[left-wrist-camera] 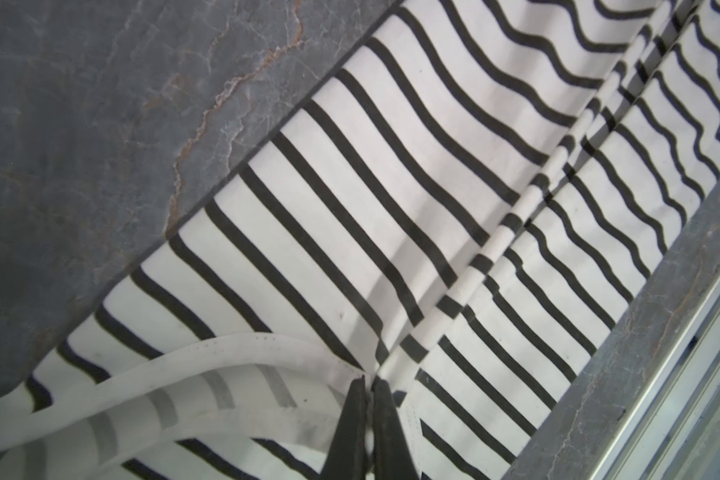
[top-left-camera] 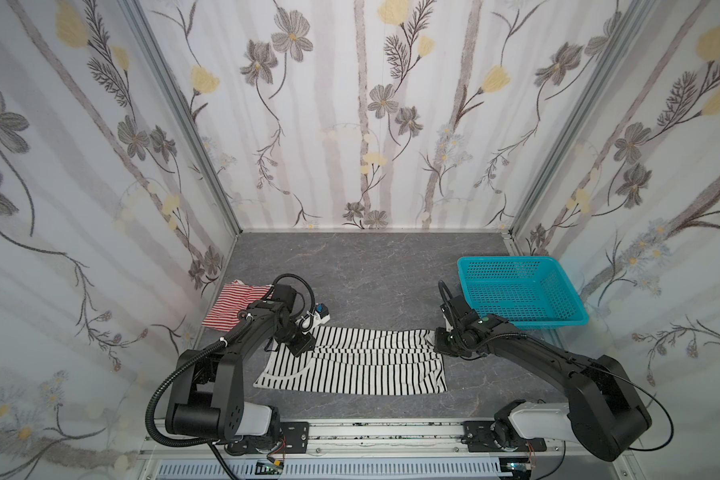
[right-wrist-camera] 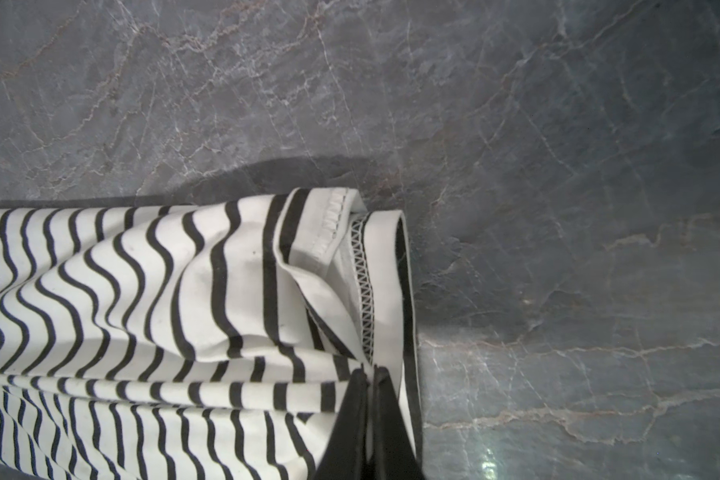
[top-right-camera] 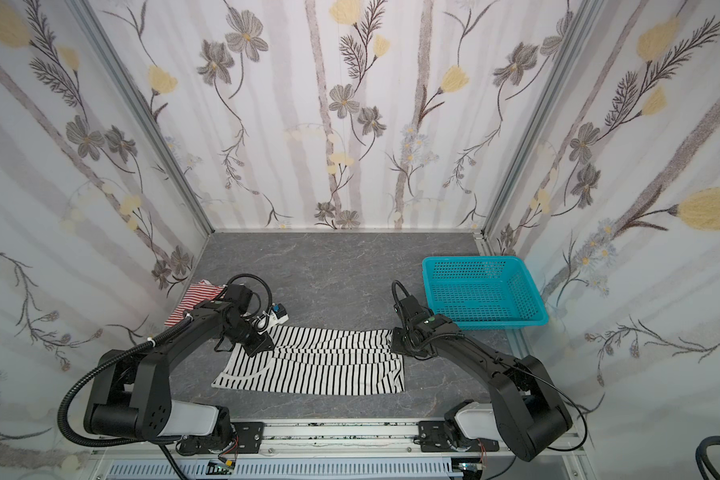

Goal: Fold and stack the tank tops

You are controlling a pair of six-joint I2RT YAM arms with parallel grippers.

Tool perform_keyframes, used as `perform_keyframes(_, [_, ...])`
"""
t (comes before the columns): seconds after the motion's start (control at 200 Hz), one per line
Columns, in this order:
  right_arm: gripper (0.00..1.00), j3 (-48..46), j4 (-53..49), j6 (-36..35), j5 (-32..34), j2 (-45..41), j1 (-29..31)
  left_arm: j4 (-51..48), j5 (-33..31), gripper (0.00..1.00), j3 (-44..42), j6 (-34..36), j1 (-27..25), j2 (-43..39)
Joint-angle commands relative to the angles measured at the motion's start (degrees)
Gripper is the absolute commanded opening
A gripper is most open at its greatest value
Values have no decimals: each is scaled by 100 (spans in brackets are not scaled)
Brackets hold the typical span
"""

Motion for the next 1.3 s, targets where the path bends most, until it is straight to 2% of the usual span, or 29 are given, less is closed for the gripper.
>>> perform_keyframes(0.0, [21,17,34,59,164,-87,19,-171,-107,13,-13,125,-6,-95])
perform_keyframes(0.05, [29,75,-86,76,285,-176,17,-218,-136,25,19,125,-12,-191])
perform_keyframes(0.12, [36,169,-218,136,400,-340,19,-320,-179,33,128,141,-11,-346])
perform_keyframes(0.175, [37,233,-216,213,380,-440,33,-357,-223,40,227,135,-12,-441])
perform_keyframes(0.265, [37,289,-11,349,204,-425,127,-345,-254,44,414,141,5,-425])
perform_keyframes(0.445, [34,684,354,466,27,236,378,-158,-218,45,887,49,53,205])
perform_keyframes(0.6, [29,806,707,524,-158,874,620,178,-497,45,1072,73,184,748])
perform_keyframes(0.749, [26,697,861,593,-221,1221,743,576,-916,44,1187,-194,457,1087])
perform_keyframes(1.049, [25,238,1044,766,-248,1238,844,1015,-1566,44,596,-142,839,618])
perform_keyframes(1.294, [24,-15,1061,860,-225,1118,846,1030,-1549,43,107,-11,1214,-60])
